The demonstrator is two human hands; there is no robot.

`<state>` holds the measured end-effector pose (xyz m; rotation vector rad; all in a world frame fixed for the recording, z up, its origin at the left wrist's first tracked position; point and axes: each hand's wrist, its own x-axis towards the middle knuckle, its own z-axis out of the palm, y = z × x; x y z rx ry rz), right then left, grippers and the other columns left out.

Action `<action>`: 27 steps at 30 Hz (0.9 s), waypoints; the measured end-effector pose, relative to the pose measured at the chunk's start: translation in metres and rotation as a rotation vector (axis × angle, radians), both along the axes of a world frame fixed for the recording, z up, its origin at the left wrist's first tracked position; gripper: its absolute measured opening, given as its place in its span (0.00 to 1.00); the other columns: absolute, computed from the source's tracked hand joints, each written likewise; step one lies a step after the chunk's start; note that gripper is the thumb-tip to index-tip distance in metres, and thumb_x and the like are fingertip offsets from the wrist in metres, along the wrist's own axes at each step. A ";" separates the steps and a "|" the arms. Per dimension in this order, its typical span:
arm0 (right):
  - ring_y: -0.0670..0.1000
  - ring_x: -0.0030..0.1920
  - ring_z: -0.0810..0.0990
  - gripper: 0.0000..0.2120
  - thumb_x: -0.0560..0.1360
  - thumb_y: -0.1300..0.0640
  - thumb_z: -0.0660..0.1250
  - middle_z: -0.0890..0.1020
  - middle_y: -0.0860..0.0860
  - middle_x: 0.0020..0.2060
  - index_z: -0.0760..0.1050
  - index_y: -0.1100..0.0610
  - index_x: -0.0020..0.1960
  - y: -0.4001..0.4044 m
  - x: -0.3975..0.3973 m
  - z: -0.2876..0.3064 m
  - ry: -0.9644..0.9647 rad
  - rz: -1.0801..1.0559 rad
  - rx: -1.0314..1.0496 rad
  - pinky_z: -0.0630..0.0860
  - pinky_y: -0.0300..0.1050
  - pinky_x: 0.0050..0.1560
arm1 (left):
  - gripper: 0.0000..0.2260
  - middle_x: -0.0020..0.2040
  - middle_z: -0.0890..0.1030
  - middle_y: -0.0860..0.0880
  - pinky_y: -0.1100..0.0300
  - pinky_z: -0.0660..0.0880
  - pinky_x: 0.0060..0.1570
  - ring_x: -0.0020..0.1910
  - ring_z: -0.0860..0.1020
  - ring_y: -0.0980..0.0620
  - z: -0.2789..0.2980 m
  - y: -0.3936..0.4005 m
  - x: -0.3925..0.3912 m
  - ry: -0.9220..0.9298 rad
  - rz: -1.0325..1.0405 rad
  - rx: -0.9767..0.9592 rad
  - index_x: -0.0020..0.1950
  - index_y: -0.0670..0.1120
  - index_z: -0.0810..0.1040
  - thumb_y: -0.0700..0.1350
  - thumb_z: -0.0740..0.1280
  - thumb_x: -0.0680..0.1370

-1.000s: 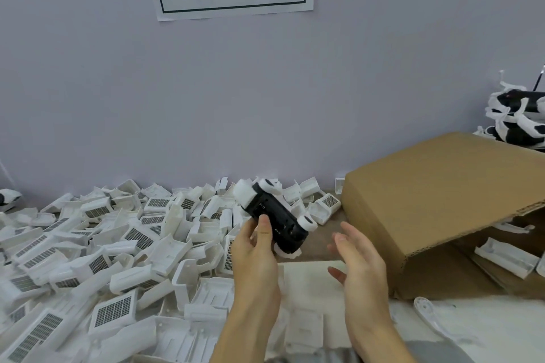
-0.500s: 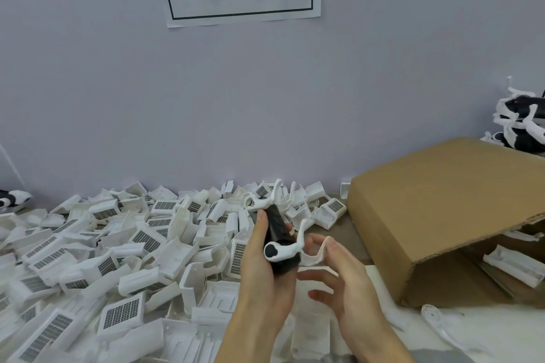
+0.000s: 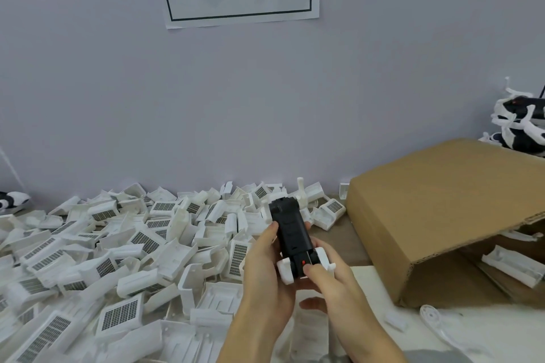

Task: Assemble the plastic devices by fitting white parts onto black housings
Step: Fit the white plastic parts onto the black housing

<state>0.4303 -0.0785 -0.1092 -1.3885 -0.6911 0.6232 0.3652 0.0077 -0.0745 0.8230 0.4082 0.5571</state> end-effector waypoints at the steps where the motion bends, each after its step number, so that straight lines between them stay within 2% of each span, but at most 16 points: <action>1: 0.47 0.50 0.85 0.17 0.74 0.51 0.64 0.85 0.46 0.53 0.75 0.39 0.61 0.000 0.000 -0.001 0.004 -0.006 -0.005 0.77 0.42 0.41 | 0.24 0.45 0.81 0.40 0.53 0.78 0.34 0.39 0.80 0.42 -0.001 -0.001 0.000 0.004 -0.001 0.015 0.59 0.37 0.82 0.53 0.66 0.72; 4: 0.48 0.49 0.85 0.17 0.80 0.58 0.62 0.85 0.46 0.52 0.76 0.37 0.60 0.000 0.001 -0.002 0.003 -0.009 -0.022 0.78 0.41 0.40 | 0.27 0.46 0.80 0.40 0.54 0.78 0.32 0.38 0.81 0.44 -0.003 -0.002 0.001 0.040 0.011 0.063 0.61 0.38 0.80 0.53 0.68 0.68; 7: 0.46 0.49 0.85 0.17 0.75 0.54 0.63 0.85 0.44 0.50 0.75 0.35 0.59 0.000 0.000 0.000 0.001 -0.013 -0.022 0.78 0.38 0.38 | 0.27 0.49 0.80 0.40 0.54 0.78 0.33 0.40 0.81 0.45 -0.005 -0.001 0.002 0.057 0.031 0.087 0.60 0.39 0.81 0.53 0.69 0.67; 10: 0.44 0.50 0.84 0.17 0.79 0.54 0.63 0.84 0.42 0.52 0.74 0.32 0.59 0.000 -0.001 0.001 -0.003 -0.007 -0.029 0.78 0.37 0.38 | 0.26 0.49 0.82 0.40 0.54 0.78 0.32 0.39 0.81 0.47 -0.006 -0.002 0.001 0.063 0.047 0.080 0.57 0.40 0.83 0.54 0.70 0.65; 13: 0.50 0.51 0.84 0.18 0.81 0.55 0.63 0.83 0.47 0.56 0.73 0.32 0.60 0.001 -0.002 0.001 0.005 0.002 -0.051 0.78 0.36 0.37 | 0.26 0.49 0.82 0.41 0.54 0.78 0.33 0.40 0.82 0.46 -0.006 -0.003 0.000 0.077 0.034 0.063 0.56 0.43 0.84 0.56 0.70 0.63; 16: 0.53 0.52 0.84 0.19 0.81 0.57 0.63 0.83 0.49 0.56 0.72 0.31 0.60 0.001 -0.001 0.000 0.010 0.009 -0.065 0.77 0.38 0.36 | 0.25 0.49 0.82 0.40 0.53 0.78 0.37 0.44 0.82 0.45 -0.007 -0.003 0.000 0.078 0.049 0.054 0.55 0.43 0.84 0.55 0.70 0.63; 22: 0.49 0.53 0.84 0.23 0.80 0.58 0.63 0.83 0.45 0.56 0.72 0.28 0.60 0.002 0.000 0.001 0.002 0.028 -0.084 0.79 0.39 0.40 | 0.19 0.48 0.84 0.41 0.47 0.77 0.47 0.45 0.81 0.43 -0.008 -0.004 0.002 0.051 0.106 0.062 0.50 0.45 0.86 0.53 0.70 0.63; 24: 0.49 0.52 0.84 0.22 0.78 0.57 0.64 0.83 0.44 0.54 0.72 0.28 0.59 0.002 0.000 0.001 -0.002 0.041 -0.079 0.79 0.39 0.40 | 0.20 0.48 0.84 0.41 0.45 0.76 0.50 0.47 0.80 0.42 -0.008 -0.004 0.002 0.059 0.112 0.064 0.52 0.44 0.85 0.53 0.69 0.64; 27: 0.46 0.51 0.84 0.21 0.77 0.56 0.64 0.84 0.42 0.52 0.72 0.30 0.60 0.001 0.000 0.001 -0.016 0.053 -0.062 0.78 0.37 0.40 | 0.24 0.52 0.84 0.40 0.49 0.77 0.49 0.50 0.80 0.42 -0.008 -0.003 0.004 0.026 0.124 0.048 0.57 0.42 0.83 0.52 0.69 0.65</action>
